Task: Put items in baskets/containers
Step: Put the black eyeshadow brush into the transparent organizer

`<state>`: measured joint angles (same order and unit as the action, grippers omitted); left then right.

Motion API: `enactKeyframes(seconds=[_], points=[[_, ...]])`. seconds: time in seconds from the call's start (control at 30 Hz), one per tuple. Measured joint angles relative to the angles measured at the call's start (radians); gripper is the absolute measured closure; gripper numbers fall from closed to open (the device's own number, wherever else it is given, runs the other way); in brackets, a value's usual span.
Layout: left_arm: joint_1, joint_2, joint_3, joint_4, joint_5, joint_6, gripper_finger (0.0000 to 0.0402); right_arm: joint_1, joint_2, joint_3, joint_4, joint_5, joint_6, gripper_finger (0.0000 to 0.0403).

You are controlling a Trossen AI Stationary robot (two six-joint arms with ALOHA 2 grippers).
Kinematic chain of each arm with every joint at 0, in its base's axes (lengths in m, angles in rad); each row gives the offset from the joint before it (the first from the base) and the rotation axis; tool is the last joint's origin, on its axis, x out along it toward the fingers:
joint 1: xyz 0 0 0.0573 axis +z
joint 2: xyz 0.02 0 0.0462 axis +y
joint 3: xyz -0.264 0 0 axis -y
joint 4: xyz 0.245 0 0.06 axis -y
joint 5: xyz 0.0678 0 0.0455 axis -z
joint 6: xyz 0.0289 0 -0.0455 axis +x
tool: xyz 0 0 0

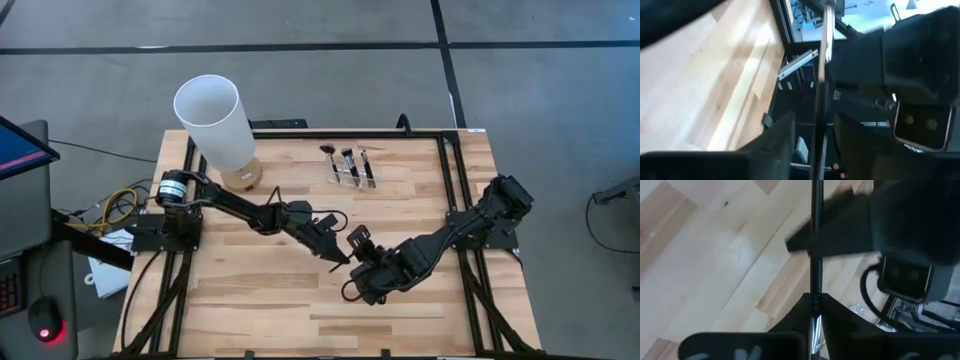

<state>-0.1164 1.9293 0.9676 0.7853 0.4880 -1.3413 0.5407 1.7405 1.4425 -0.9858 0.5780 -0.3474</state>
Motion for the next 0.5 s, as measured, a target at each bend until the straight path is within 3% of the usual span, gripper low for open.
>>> enactKeyframes(seconds=[0.23, 0.5], points=[[0.0, 0.0, 0.001, 0.003, -0.001, 0.081, 0.0379, 0.003, 0.0, 0.0, 0.013, -0.007, 0.005, 0.0373], [-0.002, 0.0, 0.001, -0.002, -0.025, 0.216, 0.0379, 0.007, 0.0, 0.002, -0.019, 0.021, 0.019, 0.0356]])
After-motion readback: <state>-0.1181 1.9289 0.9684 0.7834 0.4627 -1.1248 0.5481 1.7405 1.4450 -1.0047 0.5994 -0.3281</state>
